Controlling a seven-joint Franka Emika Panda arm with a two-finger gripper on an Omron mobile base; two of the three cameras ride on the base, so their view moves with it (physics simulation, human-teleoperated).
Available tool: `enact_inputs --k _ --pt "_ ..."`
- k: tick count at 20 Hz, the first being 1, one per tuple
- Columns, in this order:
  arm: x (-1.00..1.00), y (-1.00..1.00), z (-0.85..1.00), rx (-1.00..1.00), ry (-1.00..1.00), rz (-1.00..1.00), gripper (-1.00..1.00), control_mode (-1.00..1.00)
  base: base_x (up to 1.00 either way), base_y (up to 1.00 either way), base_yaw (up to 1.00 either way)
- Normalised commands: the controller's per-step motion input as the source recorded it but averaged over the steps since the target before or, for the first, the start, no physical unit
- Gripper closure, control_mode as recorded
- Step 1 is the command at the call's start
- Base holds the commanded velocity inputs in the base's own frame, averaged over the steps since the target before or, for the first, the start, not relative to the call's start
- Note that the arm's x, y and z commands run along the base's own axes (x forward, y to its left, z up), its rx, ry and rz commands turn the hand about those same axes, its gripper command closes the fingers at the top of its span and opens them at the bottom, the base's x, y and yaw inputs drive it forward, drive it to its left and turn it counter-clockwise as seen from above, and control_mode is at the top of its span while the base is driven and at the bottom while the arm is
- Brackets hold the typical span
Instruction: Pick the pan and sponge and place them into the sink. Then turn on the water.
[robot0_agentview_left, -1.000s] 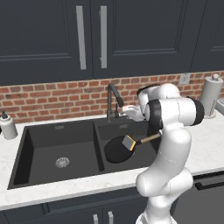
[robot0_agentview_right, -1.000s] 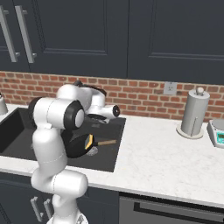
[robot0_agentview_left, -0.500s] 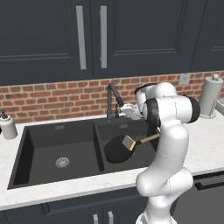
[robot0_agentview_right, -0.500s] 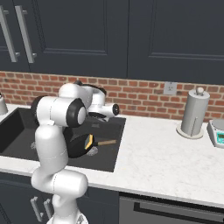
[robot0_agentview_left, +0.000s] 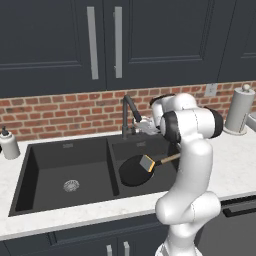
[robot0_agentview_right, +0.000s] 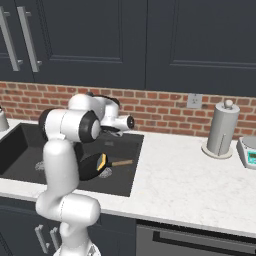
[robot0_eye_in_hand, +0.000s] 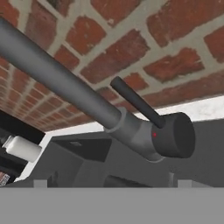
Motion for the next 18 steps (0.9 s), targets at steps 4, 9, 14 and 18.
enact_inputs --k 4,9,14,18 --pt "0.23 0.06 -0.01 0.0 0.0 0.0 -1.0 -1.0 0.0 0.0 0.0" --pt "0.27 0.0 0.0 0.01 0.0 0.0 -1.0 -1.0 0.0 0.0 0.0" --pt "0.25 0.0 -0.02 0.02 0.0 0.0 -1.0 -1.0 0.0 0.0 0.0" --pt "0.19 0.0 -0.09 0.01 0.0 0.0 -1.0 -1.0 0.0 0.0 0.0"
